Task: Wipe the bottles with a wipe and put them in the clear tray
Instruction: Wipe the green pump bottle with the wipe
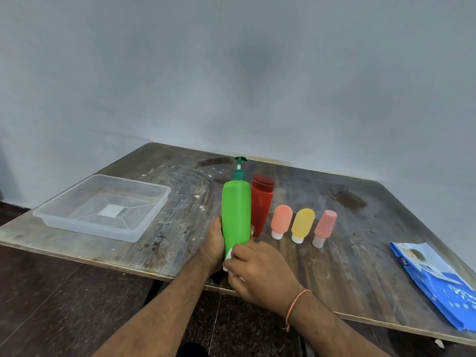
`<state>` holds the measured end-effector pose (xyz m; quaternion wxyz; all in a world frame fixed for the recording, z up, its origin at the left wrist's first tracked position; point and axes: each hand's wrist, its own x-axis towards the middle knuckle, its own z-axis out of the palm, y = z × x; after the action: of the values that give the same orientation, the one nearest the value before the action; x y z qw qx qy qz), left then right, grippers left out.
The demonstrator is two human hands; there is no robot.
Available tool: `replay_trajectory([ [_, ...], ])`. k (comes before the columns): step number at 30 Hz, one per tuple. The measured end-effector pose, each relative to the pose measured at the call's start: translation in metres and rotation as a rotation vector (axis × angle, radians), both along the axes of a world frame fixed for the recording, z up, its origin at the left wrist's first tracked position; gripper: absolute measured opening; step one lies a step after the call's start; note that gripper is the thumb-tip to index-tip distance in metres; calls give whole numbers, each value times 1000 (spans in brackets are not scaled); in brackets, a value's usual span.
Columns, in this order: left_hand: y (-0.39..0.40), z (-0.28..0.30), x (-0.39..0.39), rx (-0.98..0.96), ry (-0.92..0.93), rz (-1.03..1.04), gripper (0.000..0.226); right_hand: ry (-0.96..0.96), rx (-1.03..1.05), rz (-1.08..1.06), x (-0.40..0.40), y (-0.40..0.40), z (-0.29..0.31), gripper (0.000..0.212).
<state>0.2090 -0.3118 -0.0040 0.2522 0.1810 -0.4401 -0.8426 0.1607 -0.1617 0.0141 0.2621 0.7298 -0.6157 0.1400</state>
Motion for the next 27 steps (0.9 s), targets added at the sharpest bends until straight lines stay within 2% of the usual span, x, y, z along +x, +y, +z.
replay_trajectory([
  [3, 0, -2, -3, 24, 19, 5, 65, 38, 27, -1, -2, 2, 3, 8],
  [9, 0, 0, 4, -40, -8, 41, 48, -78, -155, -75, -2, -12, 13, 8],
  [16, 1, -1, 1, -42, -2, 37, 64, -1, 72, 47, -10, 0, 9, 12],
  [22, 5, 4, 12, -129, -28, 57, 45, -65, -149, -71, -12, -16, 28, 14],
  [27, 5, 5, 12, -125, -53, 91, 43, -42, -36, 8, -14, -11, 29, 12],
])
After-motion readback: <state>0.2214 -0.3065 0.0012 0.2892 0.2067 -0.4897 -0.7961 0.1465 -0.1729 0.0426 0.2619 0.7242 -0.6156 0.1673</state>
